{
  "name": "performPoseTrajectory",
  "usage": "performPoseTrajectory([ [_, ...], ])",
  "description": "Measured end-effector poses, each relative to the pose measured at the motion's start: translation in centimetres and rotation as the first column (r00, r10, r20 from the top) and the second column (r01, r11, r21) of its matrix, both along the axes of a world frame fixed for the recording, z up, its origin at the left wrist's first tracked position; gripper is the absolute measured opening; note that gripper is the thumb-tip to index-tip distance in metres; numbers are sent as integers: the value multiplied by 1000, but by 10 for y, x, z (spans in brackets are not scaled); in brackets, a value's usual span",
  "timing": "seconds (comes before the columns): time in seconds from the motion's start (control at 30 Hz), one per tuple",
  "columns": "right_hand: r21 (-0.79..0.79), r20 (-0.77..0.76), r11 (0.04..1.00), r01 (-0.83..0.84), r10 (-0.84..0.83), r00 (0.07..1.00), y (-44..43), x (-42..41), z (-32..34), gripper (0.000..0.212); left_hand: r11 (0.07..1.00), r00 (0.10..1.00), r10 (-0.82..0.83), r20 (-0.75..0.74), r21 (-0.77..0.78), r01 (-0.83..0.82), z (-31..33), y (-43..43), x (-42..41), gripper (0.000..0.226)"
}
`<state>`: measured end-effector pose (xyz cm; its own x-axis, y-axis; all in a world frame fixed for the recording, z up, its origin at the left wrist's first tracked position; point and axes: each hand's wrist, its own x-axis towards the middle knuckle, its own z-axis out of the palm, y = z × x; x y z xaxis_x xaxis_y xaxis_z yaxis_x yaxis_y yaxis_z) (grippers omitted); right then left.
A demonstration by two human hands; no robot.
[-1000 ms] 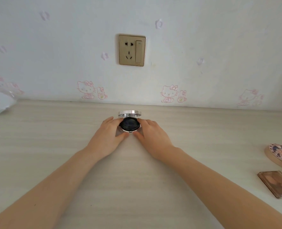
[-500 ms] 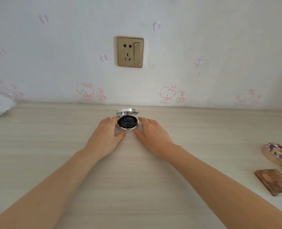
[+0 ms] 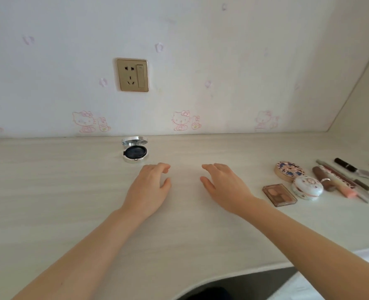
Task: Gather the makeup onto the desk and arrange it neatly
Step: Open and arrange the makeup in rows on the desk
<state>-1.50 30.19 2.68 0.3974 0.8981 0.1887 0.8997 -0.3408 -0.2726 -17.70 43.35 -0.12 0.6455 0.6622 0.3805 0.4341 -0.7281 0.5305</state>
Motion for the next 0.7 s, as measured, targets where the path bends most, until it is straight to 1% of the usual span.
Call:
performPoseTrajectory([
  [0.1, -10, 47, 999, 37, -36, 998, -37, 16, 5, 45, 997, 998, -63, 24, -36, 64, 0, -31, 25, 34],
  [0.23, -32, 68, 992, 124, -121, 990, -78, 43, 14, 44, 986, 991, -124, 54, -107, 129, -1, -62, 62, 31],
  [0.37, -50, 36, 973, 225, -224, 974, -105, 77, 20, 42, 970, 980, -188, 56, -146, 195, 1, -87, 99, 29],
  [0.53, -46, 34, 943, 328, -327, 944, -118, 128, 25, 30, 944, 967, -249, 61, -210, 256, 2, -104, 151, 28],
  [0.63, -70, 54, 921, 382, -379, 924, -119, 157, 24, 33, 934, 961, -275, 34, -228, 276, 6, -109, 184, 31],
  [0.7, -93, 62, 909, 405, -401, 914, -118, 173, 24, 39, 930, 957, -291, 11, -234, 285, 9, -110, 204, 32],
])
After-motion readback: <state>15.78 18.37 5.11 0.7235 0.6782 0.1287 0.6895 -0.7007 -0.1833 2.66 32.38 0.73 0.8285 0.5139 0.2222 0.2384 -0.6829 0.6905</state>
